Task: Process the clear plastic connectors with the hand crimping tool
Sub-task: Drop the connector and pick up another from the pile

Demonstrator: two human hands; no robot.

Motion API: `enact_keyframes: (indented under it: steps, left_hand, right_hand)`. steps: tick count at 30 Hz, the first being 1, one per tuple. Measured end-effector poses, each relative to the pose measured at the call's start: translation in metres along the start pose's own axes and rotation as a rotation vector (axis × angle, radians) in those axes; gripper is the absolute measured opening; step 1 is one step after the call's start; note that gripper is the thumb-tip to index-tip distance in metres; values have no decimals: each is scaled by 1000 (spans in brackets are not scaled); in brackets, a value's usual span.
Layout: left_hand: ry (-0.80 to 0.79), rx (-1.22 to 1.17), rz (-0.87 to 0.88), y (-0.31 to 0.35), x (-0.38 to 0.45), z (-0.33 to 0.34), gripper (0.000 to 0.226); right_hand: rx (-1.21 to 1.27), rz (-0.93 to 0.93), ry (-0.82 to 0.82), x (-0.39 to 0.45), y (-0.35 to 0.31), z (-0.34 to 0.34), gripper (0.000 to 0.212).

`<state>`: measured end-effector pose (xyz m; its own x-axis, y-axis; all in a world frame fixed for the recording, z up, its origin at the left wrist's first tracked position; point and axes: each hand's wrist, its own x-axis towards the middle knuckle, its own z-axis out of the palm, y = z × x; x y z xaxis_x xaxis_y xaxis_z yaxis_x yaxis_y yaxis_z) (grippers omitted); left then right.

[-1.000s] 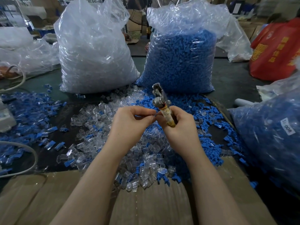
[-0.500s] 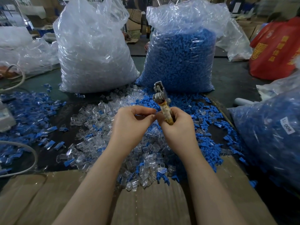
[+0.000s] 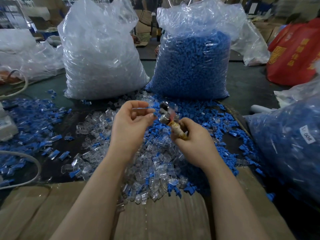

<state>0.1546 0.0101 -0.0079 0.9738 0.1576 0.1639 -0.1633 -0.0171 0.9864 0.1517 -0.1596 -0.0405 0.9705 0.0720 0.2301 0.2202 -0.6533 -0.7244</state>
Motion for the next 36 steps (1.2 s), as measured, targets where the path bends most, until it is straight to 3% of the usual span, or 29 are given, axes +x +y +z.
enact_keyframes:
  steps: [17, 36]
  left_hand:
    - [-33, -61, 29, 1, 0, -4, 27]
    - [-59, 24, 46, -5, 3, -6, 25]
  right_hand:
    - [-71, -19, -62, 1, -1, 2, 15]
    - [-152, -16, -14, -1, -3, 9, 14]
